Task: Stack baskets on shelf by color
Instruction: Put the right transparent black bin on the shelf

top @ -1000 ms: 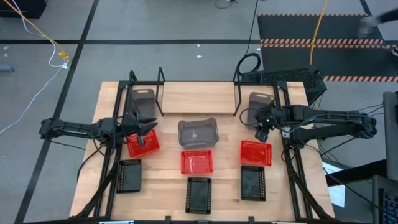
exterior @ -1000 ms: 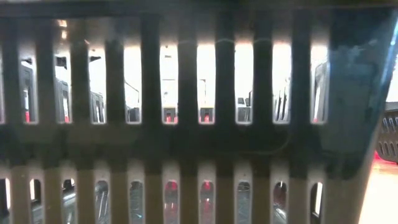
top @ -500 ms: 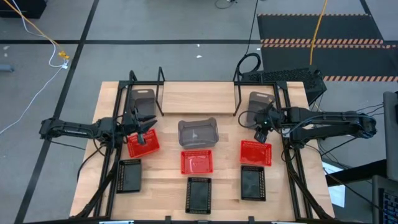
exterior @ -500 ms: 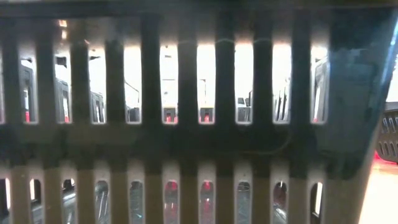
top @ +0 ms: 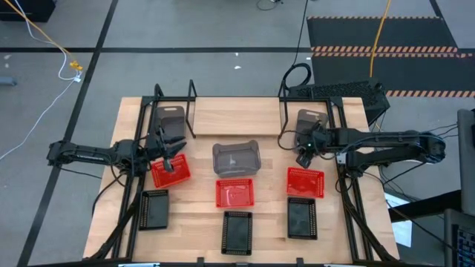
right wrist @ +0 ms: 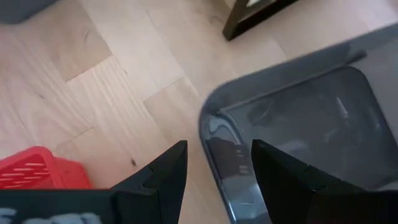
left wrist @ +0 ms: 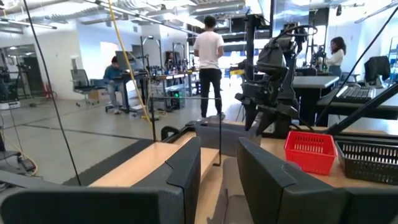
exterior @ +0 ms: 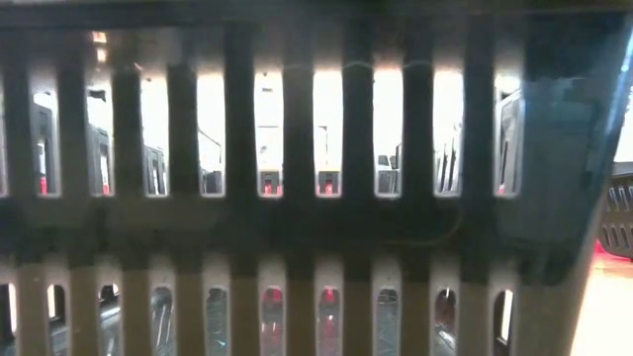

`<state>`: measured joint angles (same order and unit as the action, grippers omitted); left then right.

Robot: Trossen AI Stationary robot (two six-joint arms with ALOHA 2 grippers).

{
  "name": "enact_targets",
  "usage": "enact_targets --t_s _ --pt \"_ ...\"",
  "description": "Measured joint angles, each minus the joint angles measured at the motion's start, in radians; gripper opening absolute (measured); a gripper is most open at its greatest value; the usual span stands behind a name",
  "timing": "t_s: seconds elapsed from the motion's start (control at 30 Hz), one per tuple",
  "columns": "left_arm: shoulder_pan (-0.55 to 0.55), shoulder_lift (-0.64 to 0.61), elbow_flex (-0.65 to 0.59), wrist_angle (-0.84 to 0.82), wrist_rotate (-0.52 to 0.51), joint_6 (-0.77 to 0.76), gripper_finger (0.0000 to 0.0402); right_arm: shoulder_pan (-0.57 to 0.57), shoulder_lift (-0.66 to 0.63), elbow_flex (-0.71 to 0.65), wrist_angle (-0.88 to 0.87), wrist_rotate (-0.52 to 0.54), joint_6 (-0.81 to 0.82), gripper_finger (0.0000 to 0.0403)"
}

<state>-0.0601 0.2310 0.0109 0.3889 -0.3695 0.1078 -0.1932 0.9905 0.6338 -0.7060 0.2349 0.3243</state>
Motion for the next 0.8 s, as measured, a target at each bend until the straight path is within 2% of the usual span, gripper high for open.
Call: enact_targets --t_s 0.17,0.43,0.67,0.8 --pt "0.0 0.0 0.0 0.0 -0.025 0.003 0.0106 -0.003 0.055 0.0 0.054 0.025 -0.022 0.015" --pt "0.0 0.0 0.0 -0.002 -0.051 0.004 0.0106 -0.019 0.115 0.0 0.075 0.023 -0.026 0.0013" --pt "0.0 0.0 0.0 -0.007 -0.052 0.016 0.0106 -0.016 0.045 0.061 -0.055 0.03 0.05 0.0004" --pt "0.0 0.0 0.0 -0.009 -0.062 0.026 0.0106 -0.006 0.018 0.198 -0.173 0.161 0.052 0.0003"
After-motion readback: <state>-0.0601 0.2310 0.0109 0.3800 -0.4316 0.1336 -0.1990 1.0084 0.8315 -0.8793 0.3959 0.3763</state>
